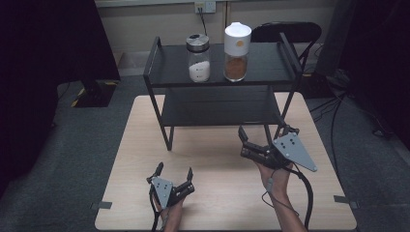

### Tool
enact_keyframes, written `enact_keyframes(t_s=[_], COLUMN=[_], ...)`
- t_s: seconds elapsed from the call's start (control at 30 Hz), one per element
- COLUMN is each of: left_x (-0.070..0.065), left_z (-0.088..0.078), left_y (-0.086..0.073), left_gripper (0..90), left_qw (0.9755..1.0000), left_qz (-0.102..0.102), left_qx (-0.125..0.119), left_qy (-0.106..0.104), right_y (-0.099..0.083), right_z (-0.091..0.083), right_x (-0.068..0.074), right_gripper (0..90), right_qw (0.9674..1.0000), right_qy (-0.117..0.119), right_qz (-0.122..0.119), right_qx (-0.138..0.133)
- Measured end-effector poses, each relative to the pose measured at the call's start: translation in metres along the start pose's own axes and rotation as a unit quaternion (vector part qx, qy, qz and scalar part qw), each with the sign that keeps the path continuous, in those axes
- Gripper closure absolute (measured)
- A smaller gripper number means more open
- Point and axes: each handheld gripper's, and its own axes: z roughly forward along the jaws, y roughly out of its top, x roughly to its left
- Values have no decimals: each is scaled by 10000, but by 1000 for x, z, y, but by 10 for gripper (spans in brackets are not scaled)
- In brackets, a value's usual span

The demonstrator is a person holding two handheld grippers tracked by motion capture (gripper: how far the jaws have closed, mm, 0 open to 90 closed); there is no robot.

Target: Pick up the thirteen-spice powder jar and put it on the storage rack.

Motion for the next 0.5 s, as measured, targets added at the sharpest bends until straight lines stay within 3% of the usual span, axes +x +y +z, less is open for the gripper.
enact_keyframes(t_s=[0.5], left_x=[0], left_z=[0], left_y=[0], left_gripper=[1], left_qw=[10000], left_qz=[-1], left_qx=[-4], left_qy=[-1], right_y=[-24], right_z=[-19], right_x=[3], right_gripper=[0], right_qw=[9997], right_qy=[-25], right_qz=[113], right_qx=[210])
